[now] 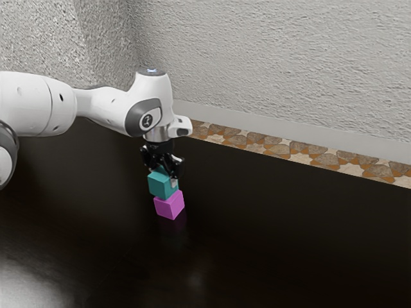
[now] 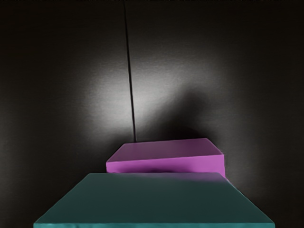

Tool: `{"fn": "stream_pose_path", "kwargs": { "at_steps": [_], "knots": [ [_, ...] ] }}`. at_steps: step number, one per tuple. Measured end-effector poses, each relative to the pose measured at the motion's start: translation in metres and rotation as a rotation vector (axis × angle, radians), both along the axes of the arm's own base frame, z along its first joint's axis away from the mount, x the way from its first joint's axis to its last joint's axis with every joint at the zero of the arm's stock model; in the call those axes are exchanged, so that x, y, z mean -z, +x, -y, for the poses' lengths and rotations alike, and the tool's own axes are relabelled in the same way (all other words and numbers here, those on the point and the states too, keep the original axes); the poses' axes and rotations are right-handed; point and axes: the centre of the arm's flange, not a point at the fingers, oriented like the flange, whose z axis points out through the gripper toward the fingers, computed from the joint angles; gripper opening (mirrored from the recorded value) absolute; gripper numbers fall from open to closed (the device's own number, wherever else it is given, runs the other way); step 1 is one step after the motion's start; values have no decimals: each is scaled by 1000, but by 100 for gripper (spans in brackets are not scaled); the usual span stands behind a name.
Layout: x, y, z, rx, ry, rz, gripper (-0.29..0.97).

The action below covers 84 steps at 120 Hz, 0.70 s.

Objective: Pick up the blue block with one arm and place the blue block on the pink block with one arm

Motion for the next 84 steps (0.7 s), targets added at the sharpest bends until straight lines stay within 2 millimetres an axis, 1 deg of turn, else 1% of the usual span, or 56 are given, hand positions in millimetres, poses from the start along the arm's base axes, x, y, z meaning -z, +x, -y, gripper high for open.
{"fn": "stream_pose_path", "kwargs": {
  "at_steps": [77,84],
  "knots": [
    [-1,0,5,1,-21,4,39],
    [-1,0,6,3,-24,5,43]
  ]
}}
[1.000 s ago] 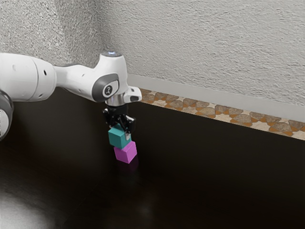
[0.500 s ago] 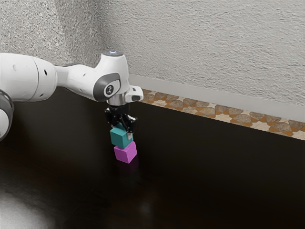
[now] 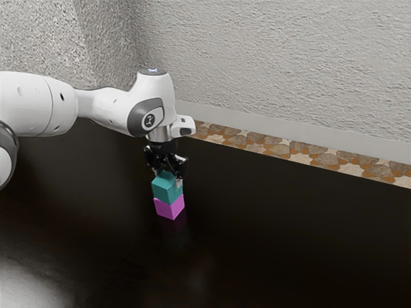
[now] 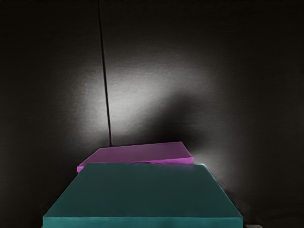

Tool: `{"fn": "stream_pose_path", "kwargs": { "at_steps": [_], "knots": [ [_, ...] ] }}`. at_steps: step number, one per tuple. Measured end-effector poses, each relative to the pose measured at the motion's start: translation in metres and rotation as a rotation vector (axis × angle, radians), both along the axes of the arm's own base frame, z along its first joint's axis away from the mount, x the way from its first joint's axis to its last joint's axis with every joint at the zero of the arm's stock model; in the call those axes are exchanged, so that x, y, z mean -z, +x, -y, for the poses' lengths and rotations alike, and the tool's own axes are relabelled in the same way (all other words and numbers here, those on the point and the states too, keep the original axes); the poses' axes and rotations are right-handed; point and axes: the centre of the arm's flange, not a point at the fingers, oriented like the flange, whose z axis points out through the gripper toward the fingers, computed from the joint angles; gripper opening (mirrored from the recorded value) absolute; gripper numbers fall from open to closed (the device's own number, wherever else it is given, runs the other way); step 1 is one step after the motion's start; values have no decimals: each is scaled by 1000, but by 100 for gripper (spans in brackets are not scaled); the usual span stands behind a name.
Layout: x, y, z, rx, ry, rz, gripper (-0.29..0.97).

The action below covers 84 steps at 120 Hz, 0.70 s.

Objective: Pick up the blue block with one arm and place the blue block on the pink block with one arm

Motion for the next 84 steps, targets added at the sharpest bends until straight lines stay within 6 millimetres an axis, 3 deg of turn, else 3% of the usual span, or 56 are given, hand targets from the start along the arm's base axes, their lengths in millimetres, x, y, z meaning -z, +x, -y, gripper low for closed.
{"fn": "stream_pose_path", "kwargs": {
  "at_steps": [33,67,84],
  "knots": [
    [-10,-1,5,2,-14,14,61],
    [-88,1,-4,-5,-2,110,66],
    [-107,-4,-2,-2,-2,126,67]
  ]
}}
